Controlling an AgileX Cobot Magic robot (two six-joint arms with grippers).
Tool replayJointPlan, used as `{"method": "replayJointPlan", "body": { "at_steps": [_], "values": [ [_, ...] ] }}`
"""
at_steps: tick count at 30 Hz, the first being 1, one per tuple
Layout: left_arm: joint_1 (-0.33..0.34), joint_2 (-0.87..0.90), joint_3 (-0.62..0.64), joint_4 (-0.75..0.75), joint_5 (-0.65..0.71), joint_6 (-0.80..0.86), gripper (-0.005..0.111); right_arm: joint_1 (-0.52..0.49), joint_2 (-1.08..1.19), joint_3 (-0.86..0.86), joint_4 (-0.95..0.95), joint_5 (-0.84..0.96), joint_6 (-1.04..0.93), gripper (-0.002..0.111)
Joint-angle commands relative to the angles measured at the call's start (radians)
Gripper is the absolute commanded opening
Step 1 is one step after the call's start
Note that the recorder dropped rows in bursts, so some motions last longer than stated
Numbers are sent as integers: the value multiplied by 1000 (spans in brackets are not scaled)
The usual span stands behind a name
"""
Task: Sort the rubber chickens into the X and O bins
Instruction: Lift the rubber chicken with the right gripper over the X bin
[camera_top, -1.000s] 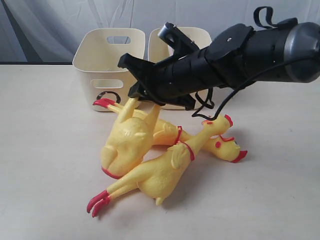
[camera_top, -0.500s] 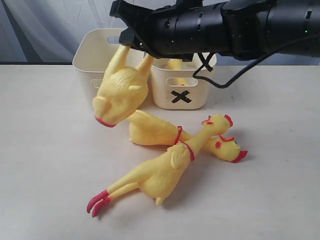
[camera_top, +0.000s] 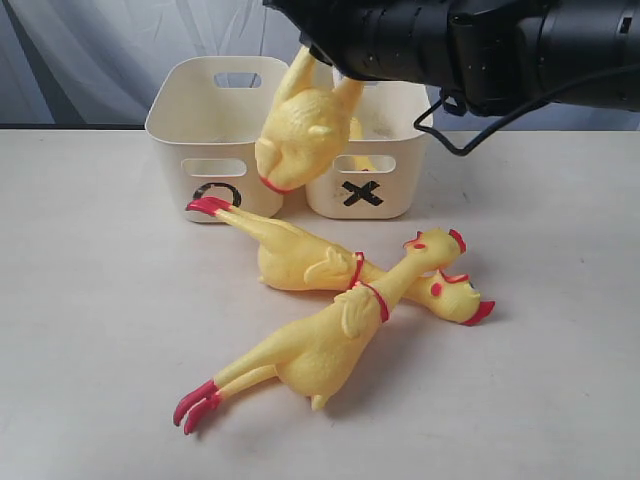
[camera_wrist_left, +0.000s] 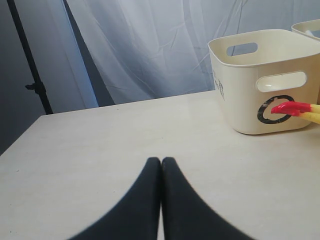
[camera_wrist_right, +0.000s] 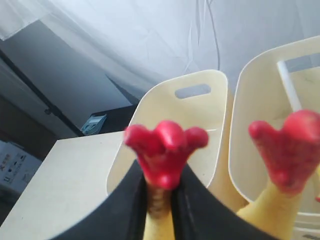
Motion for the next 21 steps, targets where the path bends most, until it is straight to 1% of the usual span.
{"method": "replayJointPlan", "body": {
  "at_steps": [1, 6, 21],
  "values": [
    [-1, -6, 5, -6, -13, -7, 0, -5, -14, -31, -53, -32, -13, -1],
    [-1, -6, 5, -6, -13, -7, 0, -5, -14, -54, -55, -49, -13, -1],
    [-1, -6, 5, -6, -13, -7, 0, -5, -14, -56, -219, -206, -1, -1]
  ]
}}
